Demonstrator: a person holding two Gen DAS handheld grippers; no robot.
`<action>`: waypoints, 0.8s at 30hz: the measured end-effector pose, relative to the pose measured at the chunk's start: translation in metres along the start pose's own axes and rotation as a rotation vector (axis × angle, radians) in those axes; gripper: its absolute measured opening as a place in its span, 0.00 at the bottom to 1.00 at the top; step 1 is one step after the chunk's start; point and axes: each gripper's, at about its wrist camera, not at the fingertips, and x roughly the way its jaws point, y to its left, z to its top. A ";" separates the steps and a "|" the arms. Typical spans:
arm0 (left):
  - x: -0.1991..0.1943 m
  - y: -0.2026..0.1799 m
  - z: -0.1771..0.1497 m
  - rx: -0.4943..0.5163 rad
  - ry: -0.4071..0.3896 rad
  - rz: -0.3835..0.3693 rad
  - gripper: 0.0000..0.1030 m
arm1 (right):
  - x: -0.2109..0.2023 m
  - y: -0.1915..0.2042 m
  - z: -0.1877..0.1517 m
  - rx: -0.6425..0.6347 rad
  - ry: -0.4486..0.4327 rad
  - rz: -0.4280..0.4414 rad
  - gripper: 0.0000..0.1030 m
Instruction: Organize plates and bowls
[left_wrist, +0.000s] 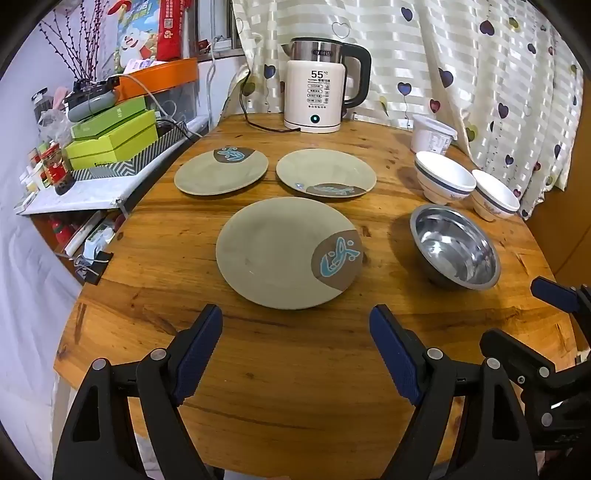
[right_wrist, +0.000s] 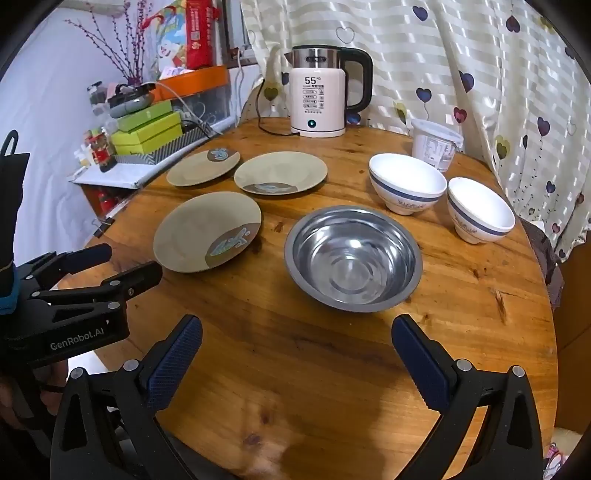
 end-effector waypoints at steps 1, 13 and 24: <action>0.000 0.000 0.000 -0.001 0.000 -0.001 0.80 | -0.001 0.001 0.001 -0.003 0.002 -0.003 1.00; 0.002 -0.001 -0.003 -0.004 0.021 -0.011 0.80 | 0.001 -0.003 0.001 0.005 0.013 0.002 1.00; 0.005 0.002 -0.005 -0.031 0.045 -0.063 0.80 | 0.002 -0.002 0.001 0.011 0.014 -0.001 1.00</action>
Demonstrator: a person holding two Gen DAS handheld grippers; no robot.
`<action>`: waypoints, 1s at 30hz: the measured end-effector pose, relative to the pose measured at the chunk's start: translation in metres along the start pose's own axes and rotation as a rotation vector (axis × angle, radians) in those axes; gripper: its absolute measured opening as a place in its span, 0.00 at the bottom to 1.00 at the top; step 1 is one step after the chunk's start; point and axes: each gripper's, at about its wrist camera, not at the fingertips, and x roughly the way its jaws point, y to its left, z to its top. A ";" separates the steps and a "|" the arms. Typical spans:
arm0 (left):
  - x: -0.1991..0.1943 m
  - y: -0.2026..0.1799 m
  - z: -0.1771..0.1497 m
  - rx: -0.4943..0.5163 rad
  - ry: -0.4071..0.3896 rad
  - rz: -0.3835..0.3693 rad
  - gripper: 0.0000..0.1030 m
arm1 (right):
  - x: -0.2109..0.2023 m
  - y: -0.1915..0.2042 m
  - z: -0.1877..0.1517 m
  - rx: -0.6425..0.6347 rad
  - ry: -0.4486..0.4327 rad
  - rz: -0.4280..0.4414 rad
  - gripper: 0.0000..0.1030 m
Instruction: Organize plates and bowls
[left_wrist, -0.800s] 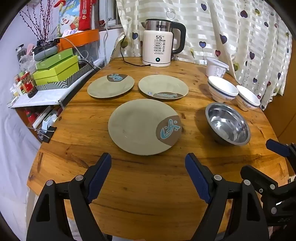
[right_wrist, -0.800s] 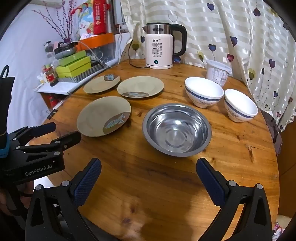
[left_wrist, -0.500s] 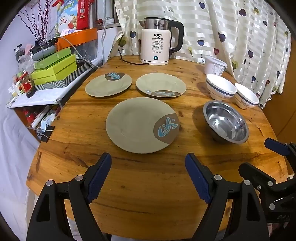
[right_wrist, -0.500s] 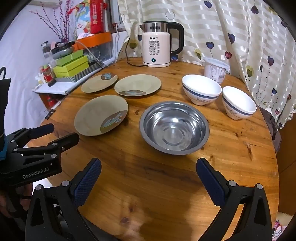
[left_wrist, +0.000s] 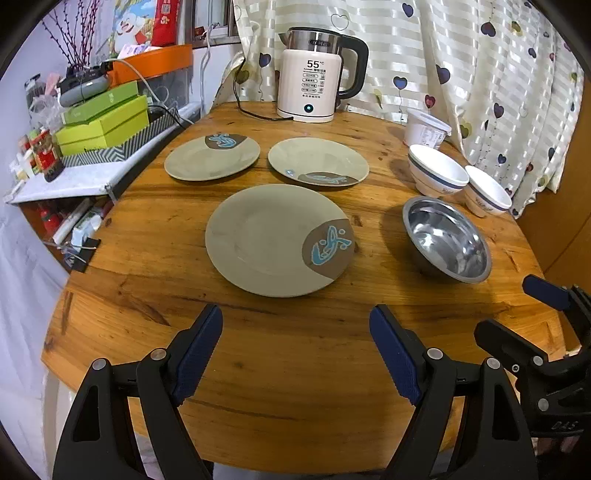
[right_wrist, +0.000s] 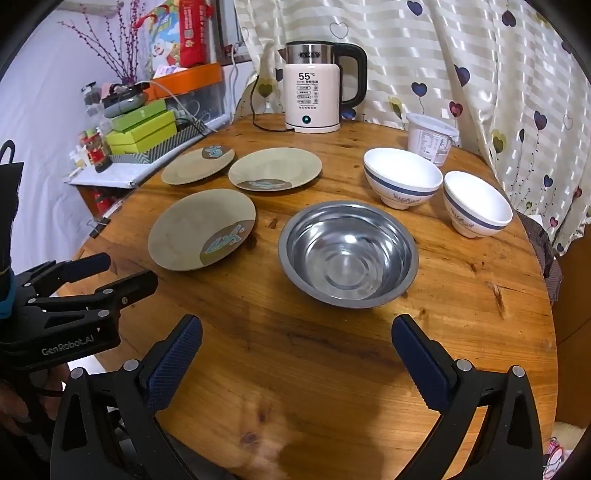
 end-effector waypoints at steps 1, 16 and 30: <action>0.000 0.000 0.000 -0.001 0.002 -0.003 0.80 | -0.002 0.000 0.000 0.001 0.000 0.000 1.00; 0.000 0.000 0.000 0.016 0.008 0.014 0.80 | -0.002 0.000 0.000 0.003 0.001 0.000 1.00; 0.001 -0.004 0.000 0.004 0.028 -0.011 0.80 | -0.003 -0.008 -0.005 0.029 0.007 0.005 1.00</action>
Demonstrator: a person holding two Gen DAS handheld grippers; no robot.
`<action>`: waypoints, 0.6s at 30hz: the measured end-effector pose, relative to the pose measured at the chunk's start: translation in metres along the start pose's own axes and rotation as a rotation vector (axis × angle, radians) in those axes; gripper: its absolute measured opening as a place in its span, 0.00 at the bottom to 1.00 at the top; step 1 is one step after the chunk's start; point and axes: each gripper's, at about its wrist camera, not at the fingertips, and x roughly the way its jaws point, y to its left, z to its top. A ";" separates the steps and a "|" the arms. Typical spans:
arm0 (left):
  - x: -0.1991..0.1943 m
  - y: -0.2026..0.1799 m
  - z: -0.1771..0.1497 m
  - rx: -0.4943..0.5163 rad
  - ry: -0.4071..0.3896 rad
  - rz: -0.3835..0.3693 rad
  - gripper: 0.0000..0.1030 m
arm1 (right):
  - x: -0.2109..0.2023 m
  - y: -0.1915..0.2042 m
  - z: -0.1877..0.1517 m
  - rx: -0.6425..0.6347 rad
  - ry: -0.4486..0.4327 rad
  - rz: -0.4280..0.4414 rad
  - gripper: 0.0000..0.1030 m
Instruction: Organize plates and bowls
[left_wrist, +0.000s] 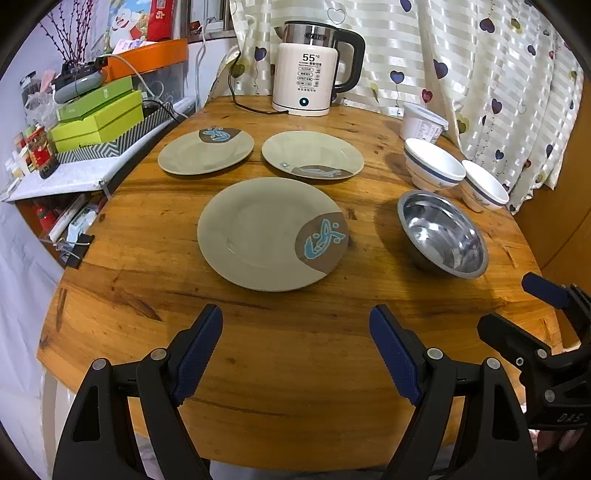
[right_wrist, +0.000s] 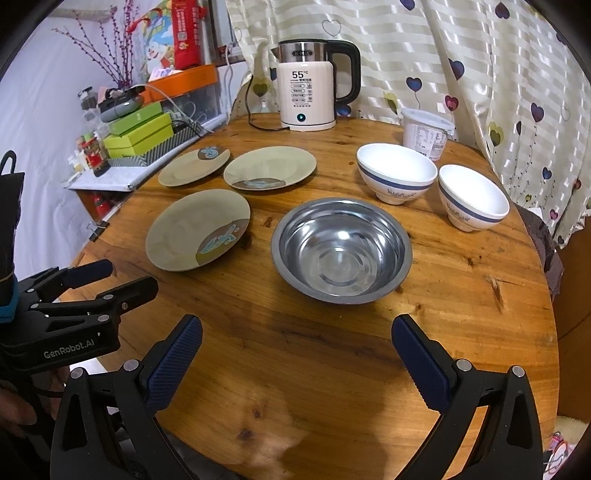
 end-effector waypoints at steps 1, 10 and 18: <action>0.000 -0.001 0.000 0.001 0.000 0.001 0.80 | 0.000 -0.001 0.000 0.003 0.001 0.001 1.00; 0.000 -0.002 -0.002 -0.005 0.001 -0.003 0.80 | -0.002 -0.004 -0.001 0.022 0.003 -0.003 1.00; 0.000 -0.001 -0.001 -0.007 -0.009 -0.009 0.80 | 0.002 -0.003 -0.001 0.032 0.018 0.008 0.93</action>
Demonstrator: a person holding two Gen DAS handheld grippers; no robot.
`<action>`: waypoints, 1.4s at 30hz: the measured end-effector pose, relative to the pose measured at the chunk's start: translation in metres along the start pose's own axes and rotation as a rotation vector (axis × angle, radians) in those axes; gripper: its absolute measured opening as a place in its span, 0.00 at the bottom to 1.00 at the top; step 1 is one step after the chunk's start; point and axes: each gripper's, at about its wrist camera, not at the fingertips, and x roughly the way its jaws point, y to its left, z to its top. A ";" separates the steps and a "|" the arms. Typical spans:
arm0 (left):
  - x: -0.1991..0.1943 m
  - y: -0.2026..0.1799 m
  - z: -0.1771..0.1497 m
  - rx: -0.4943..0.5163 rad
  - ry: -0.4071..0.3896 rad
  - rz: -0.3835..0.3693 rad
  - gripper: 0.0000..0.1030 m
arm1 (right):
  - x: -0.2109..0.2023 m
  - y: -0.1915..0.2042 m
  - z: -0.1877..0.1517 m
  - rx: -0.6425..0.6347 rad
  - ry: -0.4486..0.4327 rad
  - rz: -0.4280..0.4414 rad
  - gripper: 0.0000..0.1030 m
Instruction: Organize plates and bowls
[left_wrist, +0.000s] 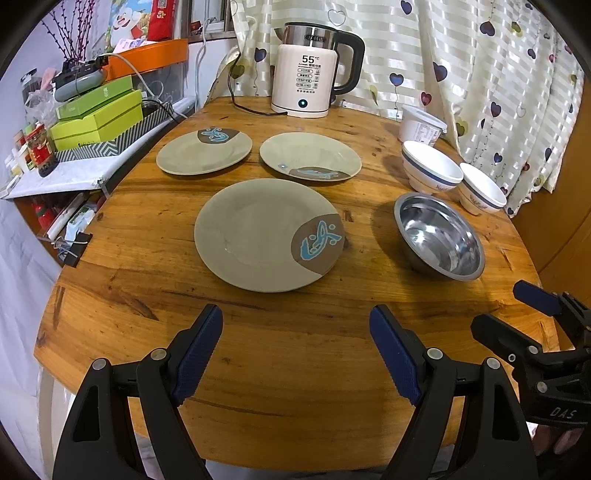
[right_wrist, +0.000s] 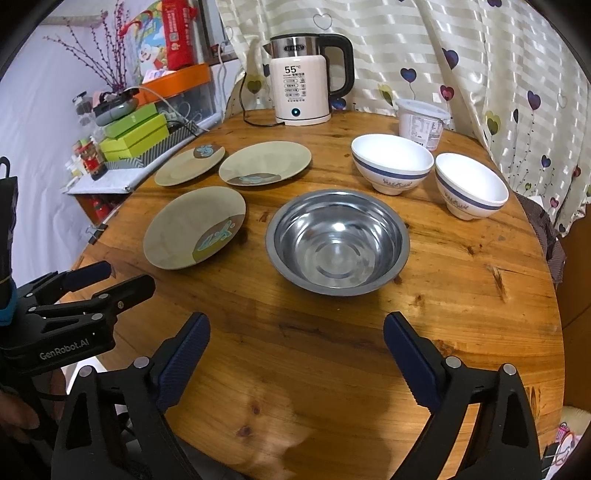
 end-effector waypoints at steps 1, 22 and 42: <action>0.000 0.000 0.000 0.001 -0.001 0.002 0.80 | 0.000 0.001 0.000 -0.005 0.001 0.004 0.93; -0.004 0.000 0.003 0.021 -0.016 0.016 0.80 | -0.001 -0.009 0.000 0.028 0.008 0.045 0.91; -0.002 0.004 0.006 0.020 -0.030 0.010 0.80 | 0.006 0.000 0.005 -0.054 0.001 0.088 0.91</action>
